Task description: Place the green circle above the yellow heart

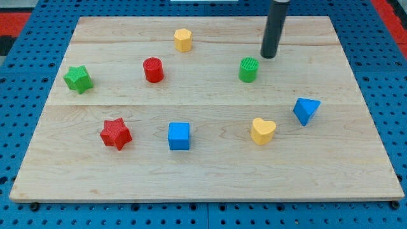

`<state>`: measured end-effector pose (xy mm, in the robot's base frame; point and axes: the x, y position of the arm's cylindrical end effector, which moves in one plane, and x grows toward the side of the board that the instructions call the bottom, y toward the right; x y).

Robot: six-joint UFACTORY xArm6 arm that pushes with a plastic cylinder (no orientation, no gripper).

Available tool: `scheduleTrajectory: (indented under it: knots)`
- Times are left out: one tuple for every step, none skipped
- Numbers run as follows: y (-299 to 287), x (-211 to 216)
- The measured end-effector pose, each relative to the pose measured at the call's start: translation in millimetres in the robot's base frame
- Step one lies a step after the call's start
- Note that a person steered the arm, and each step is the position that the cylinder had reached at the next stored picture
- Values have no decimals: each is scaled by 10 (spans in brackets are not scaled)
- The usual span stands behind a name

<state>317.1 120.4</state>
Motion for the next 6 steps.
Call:
scheduleTrajectory:
  knots:
    - [-1, -7]
    - [-32, -19]
    - [-33, -26]
    - [-22, -24]
    - [-324, 101]
    - [-608, 166]
